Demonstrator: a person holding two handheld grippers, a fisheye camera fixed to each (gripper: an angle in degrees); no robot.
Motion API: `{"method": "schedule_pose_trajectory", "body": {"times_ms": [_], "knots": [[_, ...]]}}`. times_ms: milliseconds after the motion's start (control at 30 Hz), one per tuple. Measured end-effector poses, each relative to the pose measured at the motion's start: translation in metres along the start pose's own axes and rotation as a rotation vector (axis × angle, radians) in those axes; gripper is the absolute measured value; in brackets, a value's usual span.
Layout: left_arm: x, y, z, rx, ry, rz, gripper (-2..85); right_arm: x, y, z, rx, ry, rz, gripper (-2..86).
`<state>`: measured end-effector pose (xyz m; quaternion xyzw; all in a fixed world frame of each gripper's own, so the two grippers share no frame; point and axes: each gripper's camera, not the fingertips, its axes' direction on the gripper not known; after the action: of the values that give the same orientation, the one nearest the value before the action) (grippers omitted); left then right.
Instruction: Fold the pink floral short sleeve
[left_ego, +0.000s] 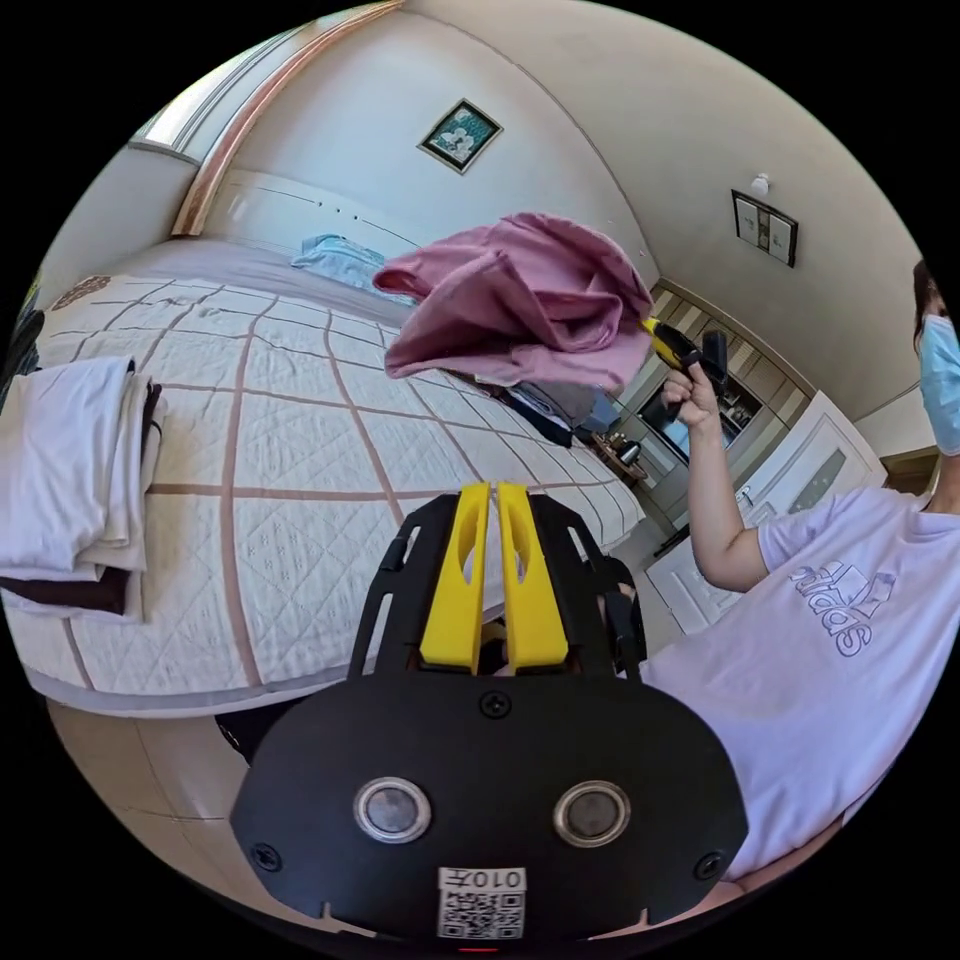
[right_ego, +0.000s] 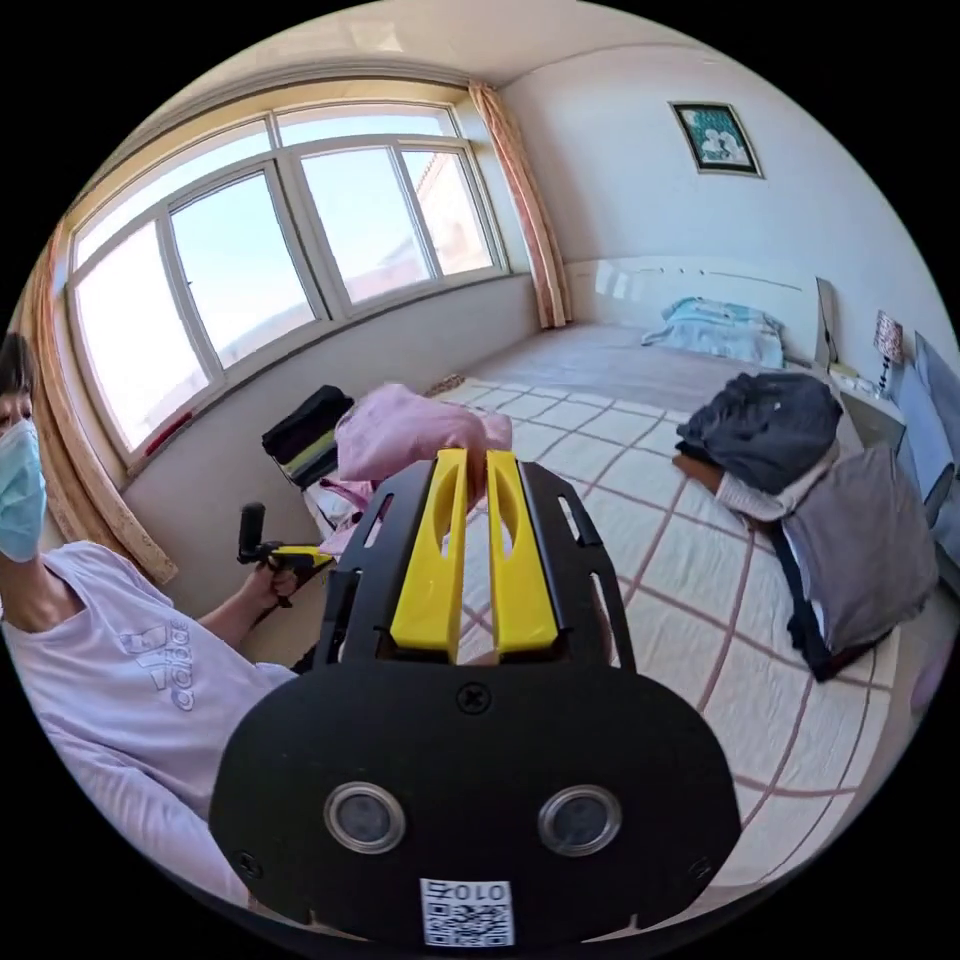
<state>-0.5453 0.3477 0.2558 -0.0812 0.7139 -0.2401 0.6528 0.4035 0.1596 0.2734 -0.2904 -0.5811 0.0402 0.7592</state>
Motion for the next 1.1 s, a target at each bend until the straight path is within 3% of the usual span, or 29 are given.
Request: {"method": "schedule_pose_trajectory", "body": {"times_ms": [167, 367, 500, 600, 833, 1033, 1100], "knots": [[-0.012, 0.002, 0.046, -0.127, -0.097, 0.05, 3.2, 0.015, 0.11, 0.052, -0.121, 0.227, 0.123, 9.9], [0.001, -0.004, 0.143, -0.32, -0.364, 0.279, 6.4, -0.049, 0.152, 0.119, -0.185, 0.217, -0.114, 13.9], [-0.002, 0.004, 0.18, -0.354, -0.374, 0.306, 8.1, -0.1, 0.147, 0.167, -0.236, 0.219, -0.333, 13.9], [-0.008, 0.021, 0.206, -0.428, -0.427, 0.323, 8.9, -0.111, 0.133, 0.188, -0.21, 0.114, -0.354, 12.8], [-0.021, 0.037, 0.231, -0.416, -0.439, 0.306, 9.8, -0.1, 0.109, 0.251, -0.379, 0.224, -0.413, 10.3], [-0.031, 0.043, 0.244, -0.404, -0.407, 0.285, 10.1, -0.054, 0.059, 0.23, -0.418, 0.093, -0.285, 3.9], [-0.034, 0.042, 0.248, -0.412, -0.398, 0.278, 10.2, -0.005, 0.023, 0.187, -0.275, 0.155, -0.109, 3.7]]}}
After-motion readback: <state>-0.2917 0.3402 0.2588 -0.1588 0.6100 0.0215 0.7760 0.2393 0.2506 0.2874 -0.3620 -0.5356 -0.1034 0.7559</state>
